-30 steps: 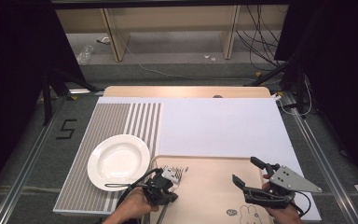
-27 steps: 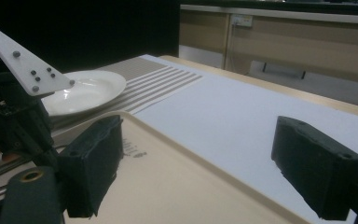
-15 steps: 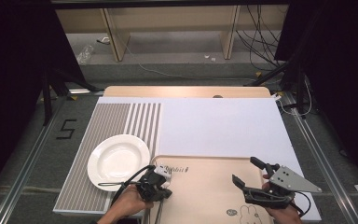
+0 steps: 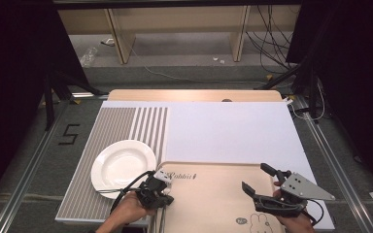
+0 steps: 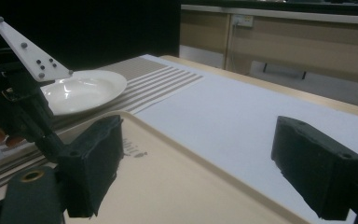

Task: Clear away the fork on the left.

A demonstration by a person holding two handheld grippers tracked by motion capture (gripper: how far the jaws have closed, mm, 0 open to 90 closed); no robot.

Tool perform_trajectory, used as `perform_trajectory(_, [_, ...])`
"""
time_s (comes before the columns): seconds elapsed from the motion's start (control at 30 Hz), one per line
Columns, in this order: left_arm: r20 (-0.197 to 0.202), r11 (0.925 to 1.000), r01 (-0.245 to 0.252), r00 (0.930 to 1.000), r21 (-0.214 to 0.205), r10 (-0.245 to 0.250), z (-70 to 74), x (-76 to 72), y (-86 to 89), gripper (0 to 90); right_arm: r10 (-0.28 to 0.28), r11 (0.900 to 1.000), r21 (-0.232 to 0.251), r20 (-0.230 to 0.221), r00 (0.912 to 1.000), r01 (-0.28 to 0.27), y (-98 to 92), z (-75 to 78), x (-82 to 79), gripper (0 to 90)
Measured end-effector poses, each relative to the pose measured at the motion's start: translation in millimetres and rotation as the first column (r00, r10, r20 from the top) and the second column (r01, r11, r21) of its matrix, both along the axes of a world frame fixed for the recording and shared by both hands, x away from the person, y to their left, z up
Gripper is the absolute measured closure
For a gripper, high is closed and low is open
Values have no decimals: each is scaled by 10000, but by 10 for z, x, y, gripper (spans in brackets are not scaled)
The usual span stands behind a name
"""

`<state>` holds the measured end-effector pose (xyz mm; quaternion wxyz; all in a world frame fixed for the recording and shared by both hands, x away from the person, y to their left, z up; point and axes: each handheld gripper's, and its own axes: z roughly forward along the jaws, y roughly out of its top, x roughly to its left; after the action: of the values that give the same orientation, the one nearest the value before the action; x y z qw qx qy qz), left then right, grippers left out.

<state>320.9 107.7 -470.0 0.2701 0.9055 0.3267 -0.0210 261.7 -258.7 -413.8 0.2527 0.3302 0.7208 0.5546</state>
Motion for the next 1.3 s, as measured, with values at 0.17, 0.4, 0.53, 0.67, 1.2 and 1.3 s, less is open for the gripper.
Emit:
perform_trajectory(0.17, [-50,10000,-6,10000,2,6,-3,5,8,895,-21,10000,-93,-64,10000,20,-5,5,-6,175])
perform_trajectory(0.4, [-52,9987,-12,10000,-512,10,39,8,34,828,21,10000,-97,-63,10000,-22,-3,5,-6,175])
perform_trajectory(0.53, [164,9919,-149,9997,-1259,171,136,25,71,674,28,10000,-50,-31,10000,-29,1,2,-3,175])
perform_trajectory(0.67, [289,9866,-678,9969,-1485,729,195,53,104,528,26,10000,-42,-32,10000,-26,2,2,-3,174])
perform_trajectory(1.2, [716,9534,-1669,9791,-2513,1903,355,75,242,279,24,10000,-70,-9,10000,-24,-3,5,-4,174])
perform_trajectory(1.3, [841,9464,-1778,9747,-2697,2071,395,69,272,259,38,10000,-52,2,10000,-38,-4,3,-8,174])
